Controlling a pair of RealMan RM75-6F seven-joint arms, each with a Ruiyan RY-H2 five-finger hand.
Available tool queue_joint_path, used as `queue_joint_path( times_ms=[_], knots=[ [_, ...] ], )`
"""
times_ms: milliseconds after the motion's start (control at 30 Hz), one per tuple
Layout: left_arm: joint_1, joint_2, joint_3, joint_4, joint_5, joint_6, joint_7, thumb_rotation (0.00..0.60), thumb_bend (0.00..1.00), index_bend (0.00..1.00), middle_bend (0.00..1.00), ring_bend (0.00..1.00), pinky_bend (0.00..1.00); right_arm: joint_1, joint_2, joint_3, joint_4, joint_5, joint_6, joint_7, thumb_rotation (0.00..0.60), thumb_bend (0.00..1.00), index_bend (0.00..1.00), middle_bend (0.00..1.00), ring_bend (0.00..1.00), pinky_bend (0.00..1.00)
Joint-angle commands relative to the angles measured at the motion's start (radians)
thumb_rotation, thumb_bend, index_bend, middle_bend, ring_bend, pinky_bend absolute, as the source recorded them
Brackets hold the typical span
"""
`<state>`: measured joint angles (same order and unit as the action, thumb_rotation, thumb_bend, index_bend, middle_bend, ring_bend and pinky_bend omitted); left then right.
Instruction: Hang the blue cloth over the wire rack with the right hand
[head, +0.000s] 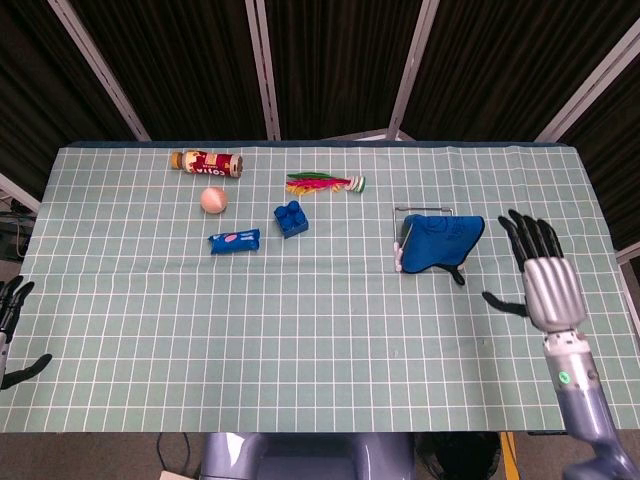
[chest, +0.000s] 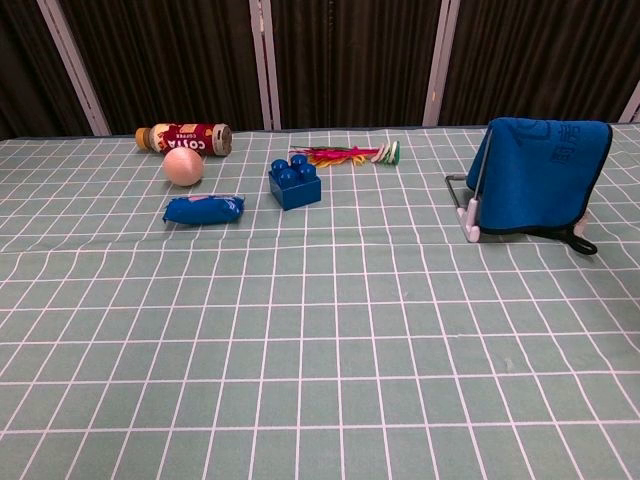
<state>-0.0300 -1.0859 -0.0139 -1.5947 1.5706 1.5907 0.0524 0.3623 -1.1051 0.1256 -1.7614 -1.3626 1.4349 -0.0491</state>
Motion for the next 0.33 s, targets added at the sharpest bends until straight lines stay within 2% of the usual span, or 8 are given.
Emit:
queue_joint_path(
  times_ms=[33,167,333],
  knots=[
    [0.01,-0.001,0.009,0.001,0.018,0.017,0.003,0.6,0.0,0.0,0.0,0.0,0.0,-0.093,0.039,-0.094,-0.012,-0.107,0.076,0.037,0.6,0.0,0.0,0.0,0.0,0.0],
    [0.021,0.001,0.017,0.001,0.032,0.032,0.002,0.6,0.0,0.0,0.0,0.0,0.0,-0.14,0.016,-0.121,0.048,-0.155,0.123,0.009,0.6,0.0,0.0,0.0,0.0,0.0],
    [0.025,0.003,0.017,0.002,0.03,0.034,-0.008,0.6,0.0,0.0,0.0,0.0,0.0,-0.17,-0.011,-0.125,0.087,-0.178,0.15,-0.013,0.6,0.0,0.0,0.0,0.0,0.0]
  ],
)
